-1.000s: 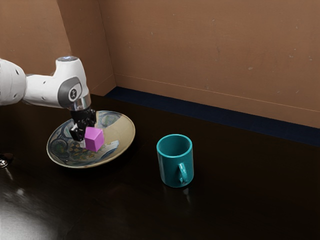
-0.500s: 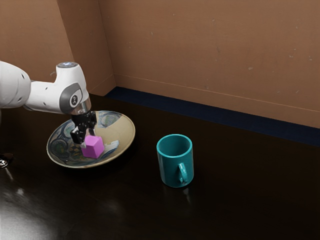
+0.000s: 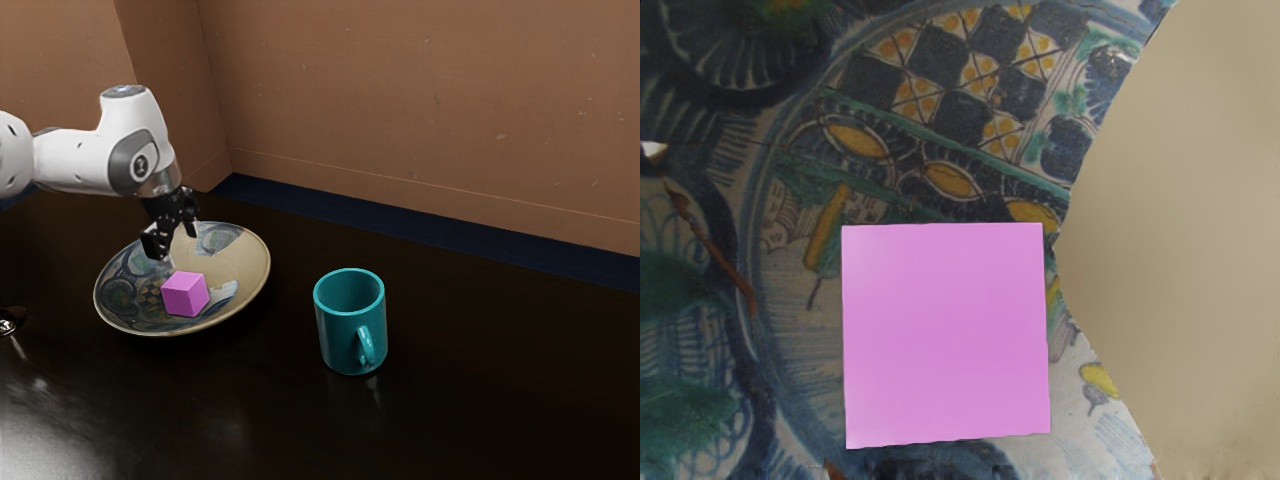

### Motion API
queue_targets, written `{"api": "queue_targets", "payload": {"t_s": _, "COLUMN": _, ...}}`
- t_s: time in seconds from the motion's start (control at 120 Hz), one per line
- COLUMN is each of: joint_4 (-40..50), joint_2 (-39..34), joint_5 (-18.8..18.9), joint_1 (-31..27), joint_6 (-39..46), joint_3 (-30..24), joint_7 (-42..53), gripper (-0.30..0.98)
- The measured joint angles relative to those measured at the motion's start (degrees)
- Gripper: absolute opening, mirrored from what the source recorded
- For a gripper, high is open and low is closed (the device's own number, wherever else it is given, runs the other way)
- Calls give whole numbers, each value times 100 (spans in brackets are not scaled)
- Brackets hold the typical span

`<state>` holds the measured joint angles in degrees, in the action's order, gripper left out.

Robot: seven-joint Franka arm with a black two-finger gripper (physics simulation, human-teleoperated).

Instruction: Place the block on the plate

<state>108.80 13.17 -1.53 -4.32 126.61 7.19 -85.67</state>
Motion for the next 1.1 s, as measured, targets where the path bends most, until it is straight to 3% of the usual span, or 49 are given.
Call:
{"api": "queue_targets", "payload": {"t_s": 0.225, "joint_4": -197, "joint_2": -340, "joint_5": -124, "joint_1": 10, "joint_6": -521, "joint_3": -306, "joint_7": 859, "gripper": 68}}
{"api": "queue_targets", "payload": {"t_s": 0.575, "joint_4": -1217, "joint_2": -859, "joint_5": -160, "joint_1": -6, "joint_6": -2614, "joint_3": -428, "joint_7": 2999, "gripper": 68}}
{"api": "queue_targets", "payload": {"t_s": 0.675, "joint_4": -1409, "joint_2": -965, "joint_5": -341, "joint_1": 32, "joint_6": -3076, "joint_3": -459, "joint_7": 3769, "gripper": 69}}
{"api": "queue_targets", "payload": {"t_s": 0.925, "joint_4": -1530, "joint_2": -1511, "joint_5": -441, "joint_1": -93, "joint_6": -3683, "joint_3": -706, "joint_7": 5356, "gripper": 69}}
{"api": "queue_targets", "payload": {"t_s": 1.1, "joint_4": -1872, "joint_2": -1582, "joint_5": -299, "joint_1": -91, "joint_6": -3992, "joint_3": -1040, "joint_7": 6135, "gripper": 69}}
